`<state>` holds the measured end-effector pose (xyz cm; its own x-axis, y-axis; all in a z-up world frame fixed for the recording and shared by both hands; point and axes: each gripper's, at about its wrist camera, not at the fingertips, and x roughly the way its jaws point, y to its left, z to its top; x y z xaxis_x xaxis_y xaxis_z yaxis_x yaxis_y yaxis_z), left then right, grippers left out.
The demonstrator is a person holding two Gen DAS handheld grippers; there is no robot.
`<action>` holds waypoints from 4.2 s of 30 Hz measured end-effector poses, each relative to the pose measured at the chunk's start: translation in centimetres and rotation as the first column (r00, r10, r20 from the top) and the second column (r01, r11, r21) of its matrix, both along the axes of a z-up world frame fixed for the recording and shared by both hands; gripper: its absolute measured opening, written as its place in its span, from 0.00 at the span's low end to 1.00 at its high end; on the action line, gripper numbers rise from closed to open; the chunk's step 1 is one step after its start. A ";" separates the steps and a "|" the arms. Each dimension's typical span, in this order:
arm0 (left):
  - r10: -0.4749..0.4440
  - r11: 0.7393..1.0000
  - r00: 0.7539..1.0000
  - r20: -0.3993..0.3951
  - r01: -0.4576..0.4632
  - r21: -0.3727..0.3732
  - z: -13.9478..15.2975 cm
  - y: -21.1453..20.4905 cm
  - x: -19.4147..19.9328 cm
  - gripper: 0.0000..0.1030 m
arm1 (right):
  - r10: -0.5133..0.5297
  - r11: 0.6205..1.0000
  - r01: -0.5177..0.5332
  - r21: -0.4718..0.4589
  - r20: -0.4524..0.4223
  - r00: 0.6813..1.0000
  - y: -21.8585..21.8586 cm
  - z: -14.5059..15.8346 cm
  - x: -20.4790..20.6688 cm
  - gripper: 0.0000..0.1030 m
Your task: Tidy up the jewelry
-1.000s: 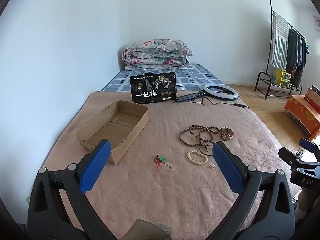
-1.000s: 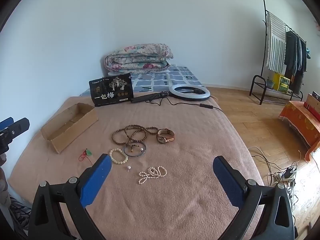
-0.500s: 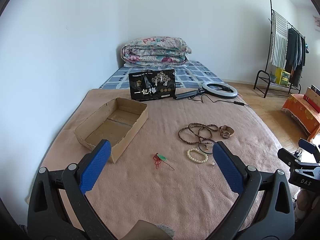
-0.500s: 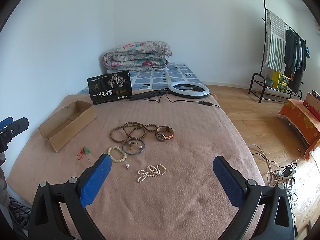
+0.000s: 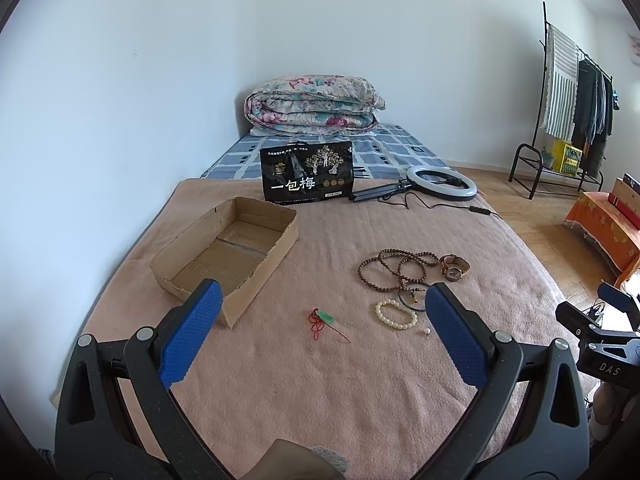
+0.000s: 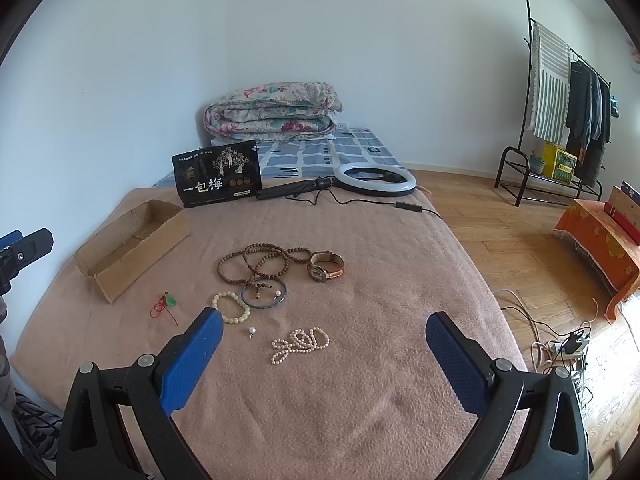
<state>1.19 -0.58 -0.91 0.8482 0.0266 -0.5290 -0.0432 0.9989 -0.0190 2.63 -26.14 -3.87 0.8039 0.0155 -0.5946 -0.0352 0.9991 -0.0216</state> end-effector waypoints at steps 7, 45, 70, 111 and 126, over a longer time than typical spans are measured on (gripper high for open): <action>-0.005 1.000 1.000 -0.007 0.005 0.000 0.5 0.7 0.1 1.00 | -0.002 1.000 0.002 0.001 -0.008 1.000 0.0 0.0 0.0 0.99; 0.006 1.000 1.000 -0.031 -0.006 -0.012 -1.1 1.1 -0.1 1.00 | 0.005 1.000 -0.006 -0.004 -0.035 0.999 0.3 -0.4 0.6 0.99; -0.129 0.991 0.955 -0.266 0.112 -0.077 -4.4 2.3 4.7 0.93 | 0.191 0.979 -0.199 -0.055 -0.117 0.975 1.1 1.3 10.4 0.99; -0.127 0.964 0.878 -0.461 -0.001 -0.267 -15.3 2.8 15.6 0.58 | 0.431 0.902 -0.361 0.235 -0.496 0.754 8.7 -15.2 36.2 0.95; -0.104 0.953 0.868 -0.485 -0.052 -0.297 -16.7 3.8 17.3 0.58 | 0.559 0.828 -0.441 0.345 -0.567 0.605 11.6 -16.5 34.2 0.94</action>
